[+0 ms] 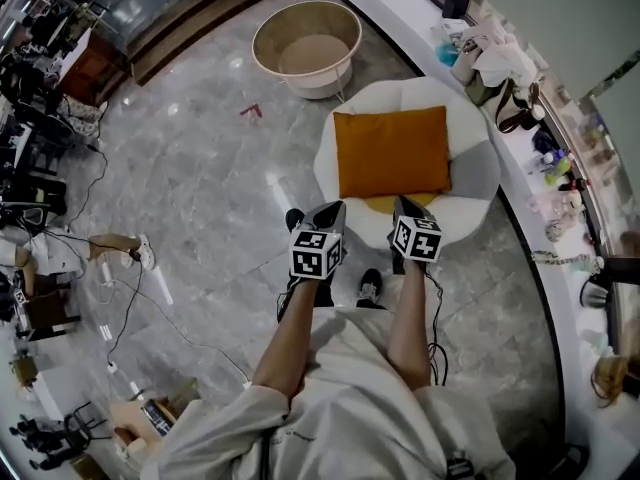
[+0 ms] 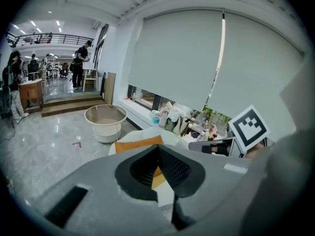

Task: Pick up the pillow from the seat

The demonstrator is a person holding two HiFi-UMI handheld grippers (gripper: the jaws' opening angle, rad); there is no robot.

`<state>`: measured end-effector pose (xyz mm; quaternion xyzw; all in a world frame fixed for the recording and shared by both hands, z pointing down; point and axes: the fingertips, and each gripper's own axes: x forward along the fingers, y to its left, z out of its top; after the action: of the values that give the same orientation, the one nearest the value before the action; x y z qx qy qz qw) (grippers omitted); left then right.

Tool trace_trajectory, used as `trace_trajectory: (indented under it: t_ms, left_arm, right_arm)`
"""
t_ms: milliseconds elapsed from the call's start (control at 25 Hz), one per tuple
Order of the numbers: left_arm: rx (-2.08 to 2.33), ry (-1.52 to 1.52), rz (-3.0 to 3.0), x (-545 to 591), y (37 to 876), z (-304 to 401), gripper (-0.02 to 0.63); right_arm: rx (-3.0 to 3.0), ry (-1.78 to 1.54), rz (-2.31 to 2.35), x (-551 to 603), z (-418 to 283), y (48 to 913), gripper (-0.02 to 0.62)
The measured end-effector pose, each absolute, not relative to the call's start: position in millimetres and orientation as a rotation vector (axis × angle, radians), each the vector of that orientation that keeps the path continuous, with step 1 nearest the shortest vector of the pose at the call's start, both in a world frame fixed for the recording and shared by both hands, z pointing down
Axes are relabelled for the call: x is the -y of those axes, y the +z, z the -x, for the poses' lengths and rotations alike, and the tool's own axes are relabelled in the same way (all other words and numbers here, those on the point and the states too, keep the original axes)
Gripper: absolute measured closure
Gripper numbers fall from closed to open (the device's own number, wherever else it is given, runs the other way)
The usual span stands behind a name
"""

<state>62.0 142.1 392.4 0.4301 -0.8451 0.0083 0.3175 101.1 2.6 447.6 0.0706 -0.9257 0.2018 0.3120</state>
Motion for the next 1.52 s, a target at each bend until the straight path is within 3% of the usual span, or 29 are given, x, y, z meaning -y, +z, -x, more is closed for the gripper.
trace_trajectory:
  t_ms: [640, 1120, 1520]
  left_arm:
    - [1.997, -0.048, -1.467, -62, 407, 96, 0.597]
    - [1.812, -0.208, -1.529, -50, 437, 161, 0.597]
    - [1.596, -0.17, -1.602, -32, 466, 215, 0.597]
  right_arm:
    - [2.329, 0.575, -0.453, 21, 0, 489, 0.589]
    - [2.201, 0.582, -0.576, -3, 25, 521, 0.589]
    - [2.079, 0.727, -0.796, -7, 53, 534, 0.589]
